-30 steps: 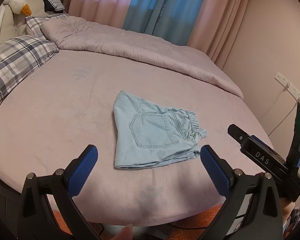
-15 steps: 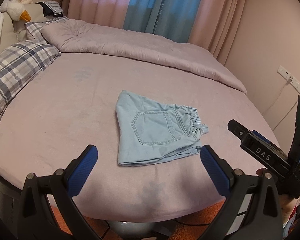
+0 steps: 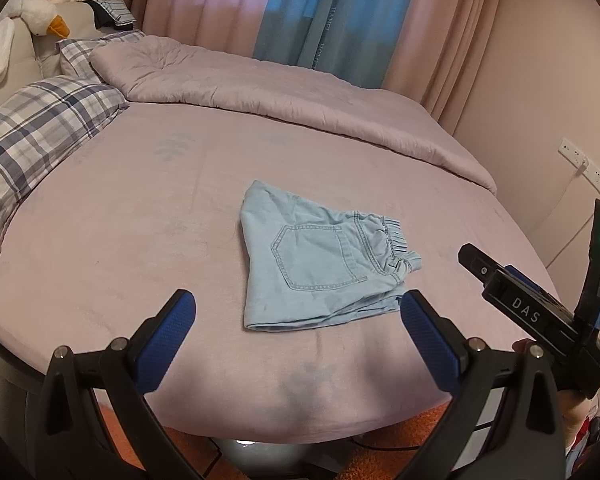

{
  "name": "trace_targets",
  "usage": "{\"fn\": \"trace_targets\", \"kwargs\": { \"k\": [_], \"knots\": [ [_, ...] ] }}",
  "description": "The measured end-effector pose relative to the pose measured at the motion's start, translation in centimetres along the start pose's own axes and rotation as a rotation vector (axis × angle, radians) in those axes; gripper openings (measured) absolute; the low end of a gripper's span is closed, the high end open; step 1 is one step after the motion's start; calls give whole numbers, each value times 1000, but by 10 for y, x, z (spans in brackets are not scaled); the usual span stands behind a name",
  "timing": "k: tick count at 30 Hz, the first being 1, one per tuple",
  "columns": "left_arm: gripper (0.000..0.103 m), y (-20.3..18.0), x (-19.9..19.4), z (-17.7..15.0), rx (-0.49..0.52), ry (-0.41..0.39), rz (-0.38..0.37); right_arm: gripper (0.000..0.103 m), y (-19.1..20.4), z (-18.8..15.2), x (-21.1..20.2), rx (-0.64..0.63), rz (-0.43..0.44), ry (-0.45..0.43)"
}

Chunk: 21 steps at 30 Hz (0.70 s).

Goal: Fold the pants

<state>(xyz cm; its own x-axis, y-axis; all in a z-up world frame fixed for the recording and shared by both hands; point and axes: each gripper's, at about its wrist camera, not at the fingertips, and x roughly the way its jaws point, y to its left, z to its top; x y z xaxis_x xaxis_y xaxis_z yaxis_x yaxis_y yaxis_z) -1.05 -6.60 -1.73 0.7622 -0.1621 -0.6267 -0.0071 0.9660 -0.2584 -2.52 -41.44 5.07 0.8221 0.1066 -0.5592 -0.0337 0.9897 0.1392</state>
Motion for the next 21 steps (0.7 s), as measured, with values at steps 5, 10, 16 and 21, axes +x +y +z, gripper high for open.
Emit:
{"fn": "trace_targets", "kwargs": {
  "k": [5, 10, 16, 21],
  "knots": [
    [102, 0, 3, 0, -7, 13, -7, 93, 1, -2, 1, -1, 2, 4],
    [102, 1, 3, -1, -12, 11, -9, 93, 1, -1, 3, 0, 6, 9],
    [102, 4, 4, -2, -18, 7, -3, 93, 4, -3, 5, -1, 0, 17],
    [102, 6, 4, -2, -29, 10, 6, 93, 7, -4, 4, -7, -1, 20]
  ]
}}
